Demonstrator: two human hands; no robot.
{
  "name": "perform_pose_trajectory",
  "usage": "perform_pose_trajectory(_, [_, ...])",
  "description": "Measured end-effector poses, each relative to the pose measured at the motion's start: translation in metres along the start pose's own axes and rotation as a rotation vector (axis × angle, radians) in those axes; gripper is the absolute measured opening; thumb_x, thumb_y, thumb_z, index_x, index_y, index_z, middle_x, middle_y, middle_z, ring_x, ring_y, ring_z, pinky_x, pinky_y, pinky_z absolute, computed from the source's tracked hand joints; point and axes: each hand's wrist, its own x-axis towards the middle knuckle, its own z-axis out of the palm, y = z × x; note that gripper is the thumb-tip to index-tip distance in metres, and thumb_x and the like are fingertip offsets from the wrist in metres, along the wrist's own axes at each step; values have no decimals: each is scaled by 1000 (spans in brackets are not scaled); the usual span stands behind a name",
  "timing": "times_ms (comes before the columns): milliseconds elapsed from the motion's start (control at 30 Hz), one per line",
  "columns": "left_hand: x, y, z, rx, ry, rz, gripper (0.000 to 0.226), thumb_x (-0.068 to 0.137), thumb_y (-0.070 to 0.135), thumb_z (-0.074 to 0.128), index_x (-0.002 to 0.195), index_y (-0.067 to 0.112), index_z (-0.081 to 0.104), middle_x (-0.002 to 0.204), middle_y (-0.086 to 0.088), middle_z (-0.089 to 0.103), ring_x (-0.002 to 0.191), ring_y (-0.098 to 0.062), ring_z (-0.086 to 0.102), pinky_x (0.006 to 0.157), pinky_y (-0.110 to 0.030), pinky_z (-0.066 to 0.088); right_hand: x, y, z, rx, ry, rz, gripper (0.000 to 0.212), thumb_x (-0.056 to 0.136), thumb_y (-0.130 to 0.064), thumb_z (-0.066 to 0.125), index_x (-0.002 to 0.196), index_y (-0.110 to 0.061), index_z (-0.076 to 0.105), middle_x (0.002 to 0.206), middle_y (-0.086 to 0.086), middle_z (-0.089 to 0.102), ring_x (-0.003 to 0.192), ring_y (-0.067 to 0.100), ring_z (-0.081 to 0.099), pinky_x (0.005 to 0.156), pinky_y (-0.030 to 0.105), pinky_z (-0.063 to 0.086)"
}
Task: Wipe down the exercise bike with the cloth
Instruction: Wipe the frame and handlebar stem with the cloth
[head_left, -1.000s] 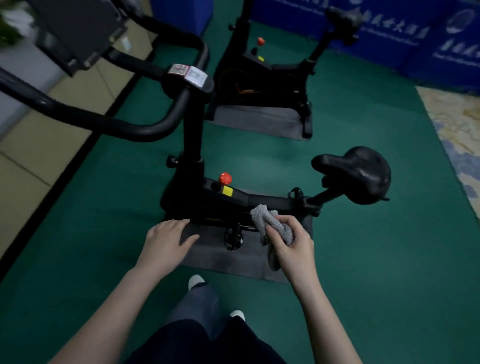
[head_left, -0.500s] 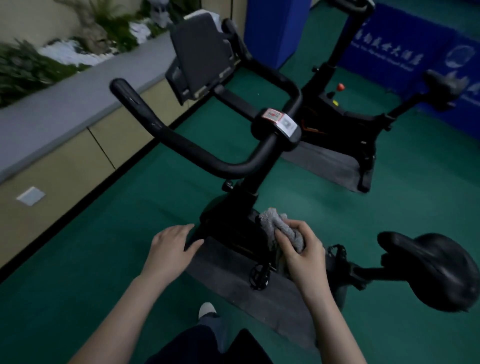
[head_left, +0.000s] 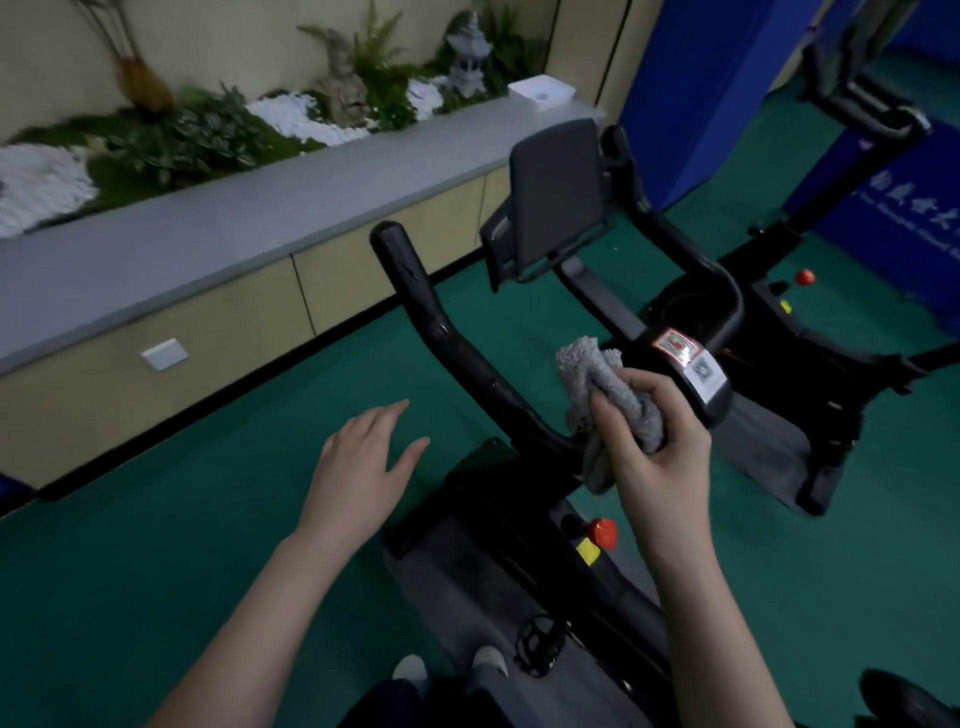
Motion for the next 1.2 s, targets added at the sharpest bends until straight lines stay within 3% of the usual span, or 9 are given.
perform_pose_trajectory(167, [20,12,-15,-44,103,-42,60,93,51,40,145,21,35,143,1,45,132,-18,38,111,-35,28,34,5,29,-8,-105,-26,12,89,-15,66,94,-26,65,83,-11,66,75,11,62,68,30,50])
perform_pose_trajectory(467, [54,37,-27,-198,251,-175,62,91,57,34,144,25,35,142,4,45,131,-16,39,110,-35,31,89,13,63,45,-363,-132,12,89,-15,65,94,-26,64,84,-17,67,74,2,63,64,17,47])
perform_pose_trajectory(600, [71,45,-29,-359,371,-224,54,93,47,49,142,28,38,129,9,52,119,-4,45,100,-23,34,108,6,87,44,-434,-230,13,89,-11,64,99,-19,65,88,-16,67,79,-2,62,67,10,44])
perform_pose_trajectory(800, [94,59,-34,-701,545,-273,37,86,23,69,121,26,57,103,19,63,92,12,57,84,-5,40,152,-32,134,-9,-488,-500,14,90,-10,62,103,-11,65,97,1,68,91,14,63,75,20,45])
perform_pose_trajectory(933, [100,65,-34,-898,614,-275,32,83,4,69,107,23,58,95,8,66,79,7,60,76,-7,45,186,-55,168,-213,-674,-629,17,88,-10,63,105,-8,66,105,6,69,100,23,62,81,26,42])
perform_pose_trajectory(1033, [100,69,-35,-968,641,-274,34,82,0,69,105,21,59,91,9,64,76,3,60,74,-9,46,201,-63,186,-379,-999,-493,15,88,-12,63,102,-11,67,97,-1,72,93,15,65,75,23,47])
perform_pose_trajectory(1100, [99,70,-35,-999,633,-280,36,82,0,69,106,24,57,92,8,63,79,-5,59,77,-14,47,204,-66,192,-327,-1114,-303,10,87,-10,62,96,-10,67,67,-12,69,63,1,62,55,18,47])
perform_pose_trajectory(1133, [99,70,-36,-1013,626,-280,37,82,0,69,106,25,57,93,8,62,79,-7,59,78,-14,47,204,-66,193,-298,-1113,-232,9,86,-9,62,94,-10,66,61,-10,65,58,2,60,53,20,47])
perform_pose_trajectory(1200, [97,70,-37,-1025,612,-274,38,83,0,68,109,24,56,94,10,62,80,-6,58,78,-13,47,200,-62,196,-237,-1035,-142,6,86,-9,61,90,-10,65,74,5,66,76,22,65,69,38,54])
